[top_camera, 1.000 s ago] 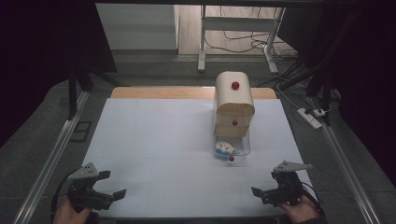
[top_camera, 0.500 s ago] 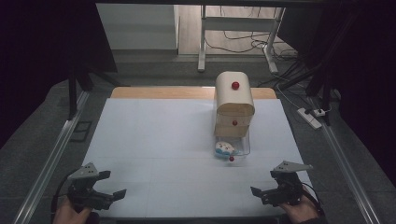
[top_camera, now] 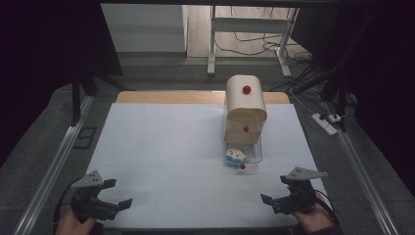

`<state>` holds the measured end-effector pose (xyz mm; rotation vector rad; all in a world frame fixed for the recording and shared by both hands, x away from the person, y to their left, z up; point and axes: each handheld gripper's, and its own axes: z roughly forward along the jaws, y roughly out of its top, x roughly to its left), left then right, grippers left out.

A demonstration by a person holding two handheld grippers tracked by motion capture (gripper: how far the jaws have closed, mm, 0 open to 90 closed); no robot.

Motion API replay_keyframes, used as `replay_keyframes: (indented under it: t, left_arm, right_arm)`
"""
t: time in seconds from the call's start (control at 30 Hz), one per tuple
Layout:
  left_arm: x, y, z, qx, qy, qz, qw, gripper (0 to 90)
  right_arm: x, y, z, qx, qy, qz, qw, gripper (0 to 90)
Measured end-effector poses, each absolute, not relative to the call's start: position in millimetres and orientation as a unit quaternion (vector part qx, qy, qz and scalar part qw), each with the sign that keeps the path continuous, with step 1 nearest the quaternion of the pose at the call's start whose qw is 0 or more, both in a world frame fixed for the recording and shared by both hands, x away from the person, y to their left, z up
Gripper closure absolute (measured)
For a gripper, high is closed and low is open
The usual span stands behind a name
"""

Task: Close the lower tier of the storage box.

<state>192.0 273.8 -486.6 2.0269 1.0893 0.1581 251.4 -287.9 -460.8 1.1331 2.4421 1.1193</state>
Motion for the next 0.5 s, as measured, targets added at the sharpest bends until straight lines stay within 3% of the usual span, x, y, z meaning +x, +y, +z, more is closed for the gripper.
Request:
replay_keyframes:
  t: [0.5]
  left_arm:
    - [192.3,273.0,-486.8,0.805,0.43,0.063,0.403,1.3]
  right_arm:
    - [258.6,-279.7,-463.1,0.382,0.831,0.391,0.098,0.0]
